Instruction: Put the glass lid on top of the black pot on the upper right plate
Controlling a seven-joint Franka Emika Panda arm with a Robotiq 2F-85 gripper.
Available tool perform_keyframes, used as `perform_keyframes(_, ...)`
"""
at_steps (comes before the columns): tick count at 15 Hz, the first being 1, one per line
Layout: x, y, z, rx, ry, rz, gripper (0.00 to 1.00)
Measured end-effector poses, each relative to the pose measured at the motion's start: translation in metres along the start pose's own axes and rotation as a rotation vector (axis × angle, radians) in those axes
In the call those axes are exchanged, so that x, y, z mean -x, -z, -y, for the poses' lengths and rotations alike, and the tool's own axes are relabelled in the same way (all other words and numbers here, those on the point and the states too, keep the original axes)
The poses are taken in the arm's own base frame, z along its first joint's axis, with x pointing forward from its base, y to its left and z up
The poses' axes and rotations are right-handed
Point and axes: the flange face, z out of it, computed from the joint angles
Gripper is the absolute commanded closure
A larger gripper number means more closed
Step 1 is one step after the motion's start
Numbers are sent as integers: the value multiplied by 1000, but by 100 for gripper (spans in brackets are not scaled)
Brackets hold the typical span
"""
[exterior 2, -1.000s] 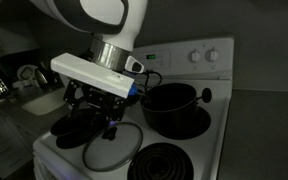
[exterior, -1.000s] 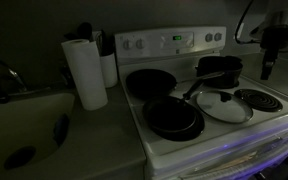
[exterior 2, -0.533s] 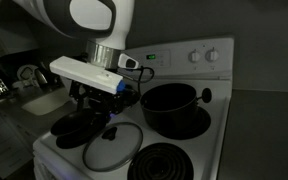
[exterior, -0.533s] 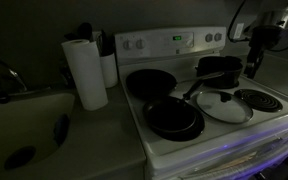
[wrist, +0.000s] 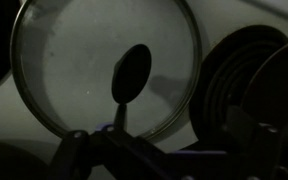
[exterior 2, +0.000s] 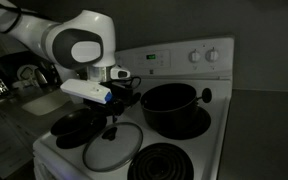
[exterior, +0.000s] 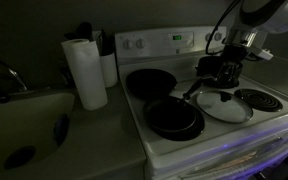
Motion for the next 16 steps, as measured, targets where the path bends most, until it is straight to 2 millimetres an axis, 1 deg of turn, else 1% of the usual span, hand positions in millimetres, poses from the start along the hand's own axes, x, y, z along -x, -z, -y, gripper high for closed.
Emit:
perform_keyframes(2,-8,-15,1,76,-64,-15,0)
perform_keyframes(4,-14,-24,7,172,-129,-35,0)
perform_keyframes(7,-12,-31,20,275,-244,-33,0)
perform_keyframes(9,-12,-32,24,279,-250,-33,0)
perform_keyframes(13,-12,-32,23,283,-256,-34,0)
perform_keyframes(16,-10,-34,20,322,-300,-47,0)
